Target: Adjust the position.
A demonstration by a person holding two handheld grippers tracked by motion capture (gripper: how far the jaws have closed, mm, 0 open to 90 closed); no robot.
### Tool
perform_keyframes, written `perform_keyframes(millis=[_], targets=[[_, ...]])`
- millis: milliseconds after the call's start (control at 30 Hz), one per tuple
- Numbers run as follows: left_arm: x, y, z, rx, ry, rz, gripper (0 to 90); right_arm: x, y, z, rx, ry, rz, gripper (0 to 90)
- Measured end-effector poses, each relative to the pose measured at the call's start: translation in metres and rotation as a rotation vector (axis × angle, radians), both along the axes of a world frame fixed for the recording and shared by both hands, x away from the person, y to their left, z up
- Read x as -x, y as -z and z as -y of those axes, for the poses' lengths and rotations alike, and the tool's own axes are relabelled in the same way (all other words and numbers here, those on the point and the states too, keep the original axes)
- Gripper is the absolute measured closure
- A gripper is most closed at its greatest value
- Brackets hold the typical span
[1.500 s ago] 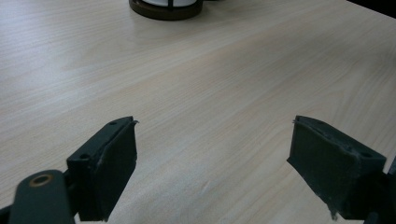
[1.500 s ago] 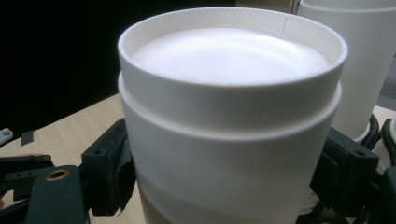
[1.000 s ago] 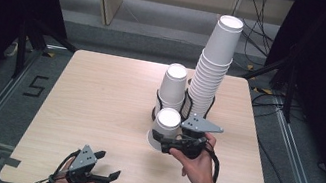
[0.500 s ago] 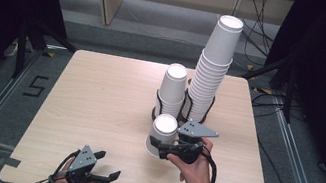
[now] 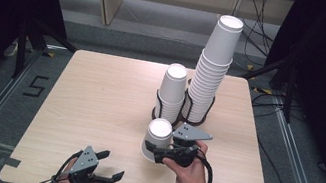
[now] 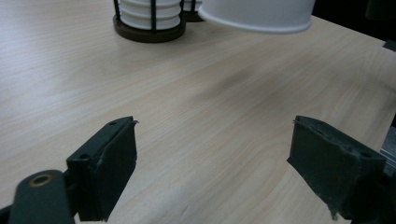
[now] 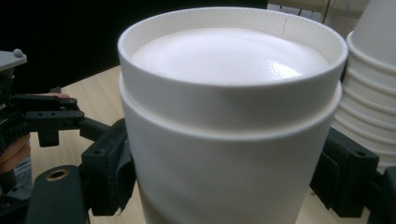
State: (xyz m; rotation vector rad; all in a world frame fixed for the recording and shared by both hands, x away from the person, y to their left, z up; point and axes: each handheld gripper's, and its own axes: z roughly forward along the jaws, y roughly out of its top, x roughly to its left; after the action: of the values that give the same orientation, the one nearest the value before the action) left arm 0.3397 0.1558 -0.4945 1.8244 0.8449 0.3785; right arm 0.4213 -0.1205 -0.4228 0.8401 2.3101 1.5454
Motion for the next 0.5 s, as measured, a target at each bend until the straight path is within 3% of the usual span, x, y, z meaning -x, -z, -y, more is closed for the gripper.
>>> perform_keyframes(millis=[33,167,200,233,300,367,433,467,500], targets=[[0.001,-0.001,0.001,-0.008,0.002,0.011,14.6,0.001,0.001,-0.001,0.003,-0.007,-0.003,20.1],[-0.001,-0.003,0.004,0.026,0.019,0.053,14.5,0.002,0.004,-0.007,-0.002,-0.026,0.004,20.1],[-0.002,-0.003,0.006,0.035,0.018,0.064,14.6,0.003,0.004,-0.009,-0.015,-0.035,-0.018,20.1],[-0.003,-0.003,0.007,0.028,0.017,0.069,14.5,0.003,0.003,-0.008,0.007,-0.032,0.008,20.1],[-0.005,-0.002,0.011,0.042,0.027,0.088,14.6,0.003,0.004,-0.010,-0.004,-0.032,0.018,20.1],[-0.007,-0.001,0.015,0.041,0.041,0.102,14.5,0.005,0.004,-0.010,0.011,-0.037,0.013,20.1],[-0.009,0.000,0.018,0.043,0.056,0.111,14.6,0.007,0.006,-0.013,-0.017,-0.050,-0.020,20.1],[-0.009,0.001,0.020,0.045,0.060,0.118,14.6,0.006,0.007,-0.015,-0.012,-0.071,0.011,20.1],[-0.009,0.001,0.020,0.045,0.060,0.118,14.5,0.007,0.006,-0.014,0.003,-0.060,0.014,20.1]])
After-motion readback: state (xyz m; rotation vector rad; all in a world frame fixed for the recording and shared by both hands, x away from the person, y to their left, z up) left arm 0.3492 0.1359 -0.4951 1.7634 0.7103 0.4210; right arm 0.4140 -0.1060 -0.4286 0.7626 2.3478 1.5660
